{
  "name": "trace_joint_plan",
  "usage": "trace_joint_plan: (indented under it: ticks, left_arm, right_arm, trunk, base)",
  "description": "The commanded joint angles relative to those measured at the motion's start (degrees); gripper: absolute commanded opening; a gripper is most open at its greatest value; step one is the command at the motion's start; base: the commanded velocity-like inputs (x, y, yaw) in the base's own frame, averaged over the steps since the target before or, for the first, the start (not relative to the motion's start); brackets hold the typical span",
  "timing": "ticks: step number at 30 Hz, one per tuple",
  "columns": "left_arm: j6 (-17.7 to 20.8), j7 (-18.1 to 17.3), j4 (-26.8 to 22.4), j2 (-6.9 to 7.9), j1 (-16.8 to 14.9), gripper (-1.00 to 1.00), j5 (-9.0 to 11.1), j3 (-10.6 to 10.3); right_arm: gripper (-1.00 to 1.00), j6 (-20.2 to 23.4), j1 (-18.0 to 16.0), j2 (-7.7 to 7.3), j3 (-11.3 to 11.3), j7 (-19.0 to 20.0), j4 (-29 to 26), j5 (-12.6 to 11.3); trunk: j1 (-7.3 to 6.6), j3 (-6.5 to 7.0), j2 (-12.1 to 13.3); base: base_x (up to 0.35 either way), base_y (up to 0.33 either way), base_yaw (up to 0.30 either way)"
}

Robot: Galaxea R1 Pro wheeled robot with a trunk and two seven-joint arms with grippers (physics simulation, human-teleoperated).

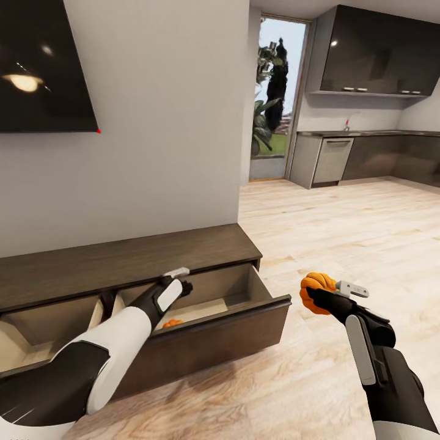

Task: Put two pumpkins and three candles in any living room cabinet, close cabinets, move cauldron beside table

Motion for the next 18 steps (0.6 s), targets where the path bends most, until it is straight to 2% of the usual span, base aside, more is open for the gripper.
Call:
trace_joint_plan:
  ticks: [1, 2, 3, 6, 10, 15, 17, 18]
  left_arm:
    - [3.7, 0.4, -1.0, 0.08, 0.0, 1.00, 0.4, -0.2]
    - [12.4, 0.5, -4.3, 0.18, 0.0, 1.00, 0.4, 0.9]
    - [18.4, 0.5, -8.2, 0.71, 0.0, 1.00, 0.3, 2.1]
    - [25.0, 0.5, -13.0, 1.85, 0.0, 1.00, 0.3, 3.5]
    - [27.7, 0.5, -15.8, 2.50, 0.0, 1.00, 0.4, 4.5]
    - [30.3, 0.5, -23.1, 3.59, 0.0, 1.00, 1.1, 5.1]
    - [32.8, 0.4, -27.1, 4.22, 0.0, 1.00, 2.6, 5.2]
    - [34.7, 0.4, -31.4, 5.12, 0.0, 1.00, 5.3, 5.2]
  right_arm:
    - [-1.00, 0.2, 0.0, -0.02, 0.0, -0.6, -0.1, -0.6]
    - [-1.00, 0.2, 0.0, -0.02, 0.0, -0.6, -0.1, -0.6]
    - [-1.00, 0.2, 0.0, -0.02, 0.0, -0.7, -0.1, -0.6]
    - [-1.00, 0.2, 0.0, -0.02, 0.0, -0.7, -0.1, -0.6]
    - [-1.00, 0.2, 0.0, 0.01, 0.1, -0.7, -0.1, -0.5]
    - [-1.00, 0.2, 0.0, 0.06, 0.2, -0.8, -0.1, -0.4]
    - [-1.00, 0.2, 0.0, 0.06, 0.4, -0.8, -0.1, -0.4]
    - [-1.00, 0.2, 0.0, 0.07, 0.5, -0.8, -0.1, -0.4]
  trunk:
    - [-0.01, -0.06, 0.0]
    - [-0.01, -0.06, 0.0]
    - [-0.01, -0.06, 0.0]
    - [-0.01, -0.06, 0.0]
    - [-0.01, -0.06, 0.0]
    - [-0.01, -0.06, 0.0]
    - [-0.01, -0.06, 0.0]
    - [-0.01, -0.06, 0.0]
  base:
    - [0.000, 0.000, 0.000]
    - [0.000, 0.000, 0.000]
    - [0.000, 0.000, 0.000]
    - [0.000, 0.000, 0.000]
    - [0.000, 0.000, 0.000]
    - [0.000, 0.000, 0.000]
    - [0.000, 0.000, 0.000]
    - [0.000, 0.000, 0.000]
